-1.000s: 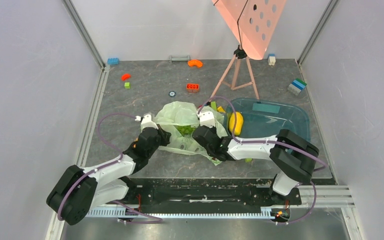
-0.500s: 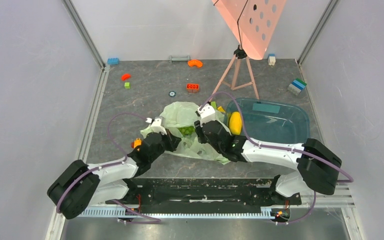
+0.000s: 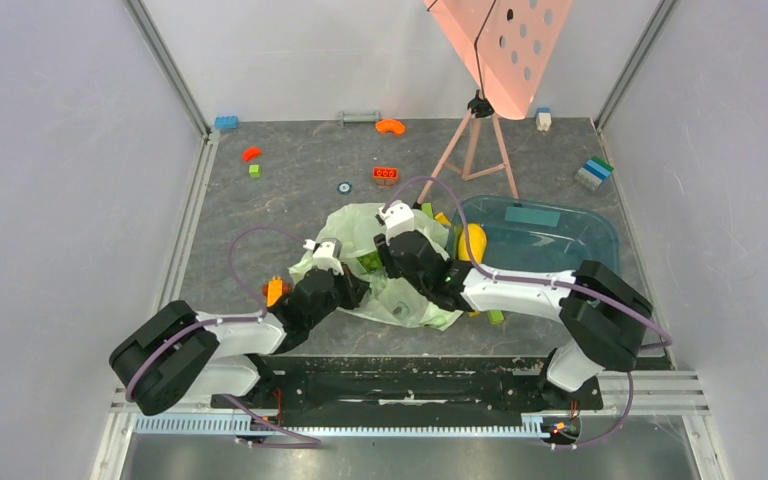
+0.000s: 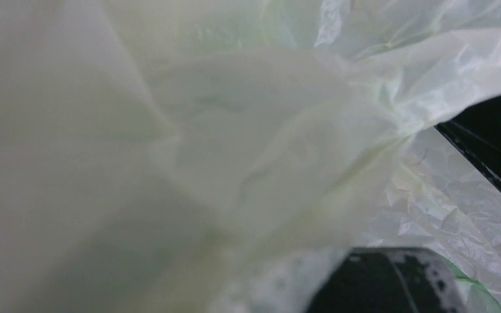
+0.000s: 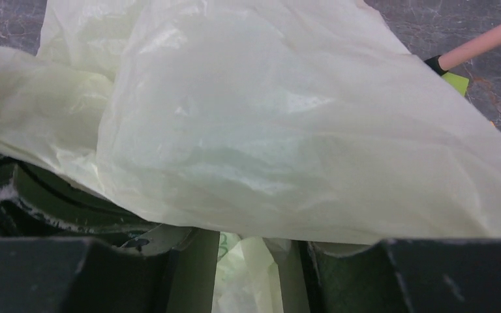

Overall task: Take the fake fruits out of the plastic bag
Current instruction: Adjust the plastic bag at the center of the board, then take out the fake fruit from the plastic bag.

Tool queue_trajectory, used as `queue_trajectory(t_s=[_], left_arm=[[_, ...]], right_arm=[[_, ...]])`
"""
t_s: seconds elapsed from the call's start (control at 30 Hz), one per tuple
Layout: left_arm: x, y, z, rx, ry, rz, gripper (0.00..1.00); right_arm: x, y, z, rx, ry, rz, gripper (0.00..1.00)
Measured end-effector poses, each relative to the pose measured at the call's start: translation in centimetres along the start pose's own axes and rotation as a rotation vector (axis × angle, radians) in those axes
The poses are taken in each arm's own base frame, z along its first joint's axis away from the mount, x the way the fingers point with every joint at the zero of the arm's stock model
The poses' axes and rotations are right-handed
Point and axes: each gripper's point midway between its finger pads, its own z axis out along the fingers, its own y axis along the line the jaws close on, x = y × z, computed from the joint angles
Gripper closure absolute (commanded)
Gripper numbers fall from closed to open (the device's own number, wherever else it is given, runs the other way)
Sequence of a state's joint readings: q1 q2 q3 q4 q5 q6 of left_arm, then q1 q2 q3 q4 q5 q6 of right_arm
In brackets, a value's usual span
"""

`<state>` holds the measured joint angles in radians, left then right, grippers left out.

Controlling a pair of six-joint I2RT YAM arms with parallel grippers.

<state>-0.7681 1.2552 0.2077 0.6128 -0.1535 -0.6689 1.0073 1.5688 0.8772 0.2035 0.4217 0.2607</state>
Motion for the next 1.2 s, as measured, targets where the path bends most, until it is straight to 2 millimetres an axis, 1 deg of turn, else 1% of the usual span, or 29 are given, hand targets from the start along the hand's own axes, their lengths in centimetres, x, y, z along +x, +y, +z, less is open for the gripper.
queue_trajectory(t_s=[0.13,0.27,0.5,0.6,0.83,1.0,1.2], left_arm=[[0.3,0.2,0.1,-0.005,0.008,0.002,0.98],[0.5,0.3,0.2,-0.009,0.012,0.003,0.98],[0.6,0.4,0.3,-0.012,0.016,0.004,0.98],[0.8,0.4,0.4,-0.016,0.021,0.005,0.98],[0.7,0.4,0.6,-0.017,0.023,0.006,0.98],[0.9,0.5,0.7,-0.022,0.030,0.007,0.98],[1.2,0.6,1.0,-0.031,0.041,0.009,0.98]], right_arm=[[-0.3,0.0,1.3,-0.006,0.008,-0.015,0.57],[-0.6,-0.1,2.2,-0.049,0.029,-0.074,0.51],[-1.1,-1.2,3.5,-0.165,0.074,-0.236,0.48],[-0.6,-1.8,4.1,-0.222,0.098,-0.277,0.48],[1.4,-3.0,5.3,-0.323,0.153,-0.334,0.50],[2.7,-2.7,5.7,-0.373,0.176,-0.360,0.51],[3.2,-2.5,6.0,-0.403,0.180,-0.363,0.52]])
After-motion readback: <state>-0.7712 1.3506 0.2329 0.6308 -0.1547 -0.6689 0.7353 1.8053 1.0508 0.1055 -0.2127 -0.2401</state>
